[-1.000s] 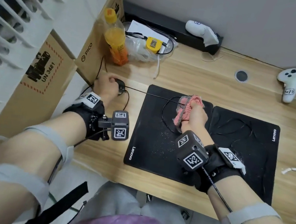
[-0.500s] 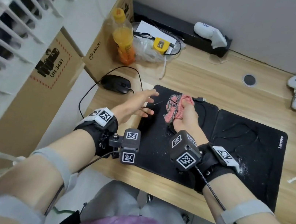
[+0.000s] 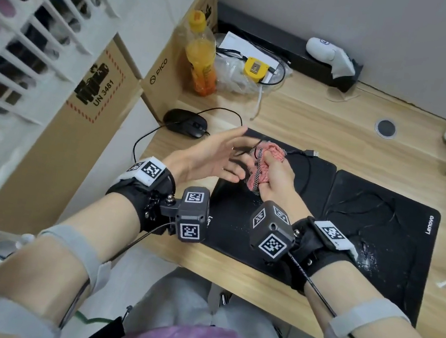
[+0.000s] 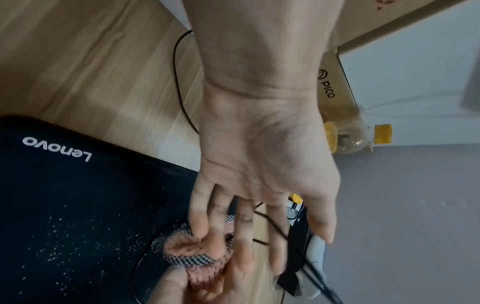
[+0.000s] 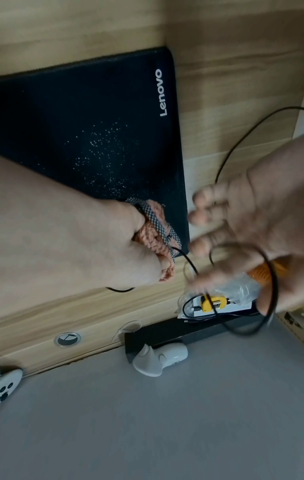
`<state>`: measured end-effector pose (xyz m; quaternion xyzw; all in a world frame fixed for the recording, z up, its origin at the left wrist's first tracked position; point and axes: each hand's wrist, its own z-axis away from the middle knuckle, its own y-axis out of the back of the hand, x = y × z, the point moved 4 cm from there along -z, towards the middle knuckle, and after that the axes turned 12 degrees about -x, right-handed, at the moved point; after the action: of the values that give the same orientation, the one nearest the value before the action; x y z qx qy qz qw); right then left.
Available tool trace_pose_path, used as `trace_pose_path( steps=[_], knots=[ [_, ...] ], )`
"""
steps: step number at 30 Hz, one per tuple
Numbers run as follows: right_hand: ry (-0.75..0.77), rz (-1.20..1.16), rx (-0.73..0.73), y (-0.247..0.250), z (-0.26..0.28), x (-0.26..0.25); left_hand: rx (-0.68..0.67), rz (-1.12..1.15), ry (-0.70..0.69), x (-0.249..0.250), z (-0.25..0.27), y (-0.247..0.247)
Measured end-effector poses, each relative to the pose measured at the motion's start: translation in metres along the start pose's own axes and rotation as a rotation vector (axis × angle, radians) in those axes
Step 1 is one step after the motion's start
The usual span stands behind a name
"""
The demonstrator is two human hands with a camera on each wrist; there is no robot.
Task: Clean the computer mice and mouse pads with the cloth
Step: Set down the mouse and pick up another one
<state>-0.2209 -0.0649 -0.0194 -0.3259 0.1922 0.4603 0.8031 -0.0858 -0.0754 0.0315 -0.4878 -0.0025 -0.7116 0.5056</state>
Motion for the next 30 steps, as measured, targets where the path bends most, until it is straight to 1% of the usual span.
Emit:
trace_pose_path(
  steps=[2, 3, 4, 8, 10, 11, 13, 14, 15, 19, 20, 25, 30],
  knots=[
    [-0.010, 0.016, -0.024, -0.001, 0.002, 0.003, 0.045, 0.082, -0.123, 0.006, -0.001, 0.002],
    [-0.014, 0.014, -0.040, -0.002, 0.003, 0.004, 0.095, 0.081, -0.158, 0.007, -0.001, 0.006],
    [-0.018, 0.015, -0.059, -0.003, 0.004, 0.005, 0.147, 0.033, -0.165, 0.008, -0.002, 0.008],
    [-0.020, 0.055, -0.163, -0.013, 0.008, 0.005, 0.289, -0.315, -0.047, 0.001, -0.005, 0.014],
    [-0.021, 0.083, -0.197, -0.018, 0.011, 0.006, 0.385, -0.421, -0.040, -0.003, -0.009, 0.019],
    [-0.017, 0.091, -0.211, -0.020, 0.011, 0.006, 0.407, -0.440, -0.046, -0.004, -0.010, 0.019],
    [-0.008, 0.104, -0.225, -0.022, 0.012, 0.004, 0.360, -0.463, -0.060, -0.006, -0.011, 0.016],
    [-0.002, 0.113, -0.222, -0.021, 0.012, 0.003, 0.343, -0.463, -0.067, -0.006, -0.011, 0.015],
    [0.003, 0.119, -0.218, -0.021, 0.011, 0.002, 0.361, -0.452, -0.082, -0.006, -0.009, 0.016],
    [0.028, 0.092, -0.216, -0.021, 0.009, 0.002, 0.657, -0.316, -0.194, -0.011, -0.001, 0.040],
    [0.037, 0.078, -0.208, -0.022, 0.008, 0.002, 0.702, -0.273, -0.207, -0.012, 0.000, 0.044],
    [0.042, 0.041, -0.129, -0.028, 0.003, 0.003, 0.898, -0.118, -0.244, -0.011, 0.007, 0.059],
    [0.040, -0.036, -0.004, -0.022, -0.002, -0.003, 1.080, -0.060, -0.194, -0.015, 0.029, 0.089]
  ],
)
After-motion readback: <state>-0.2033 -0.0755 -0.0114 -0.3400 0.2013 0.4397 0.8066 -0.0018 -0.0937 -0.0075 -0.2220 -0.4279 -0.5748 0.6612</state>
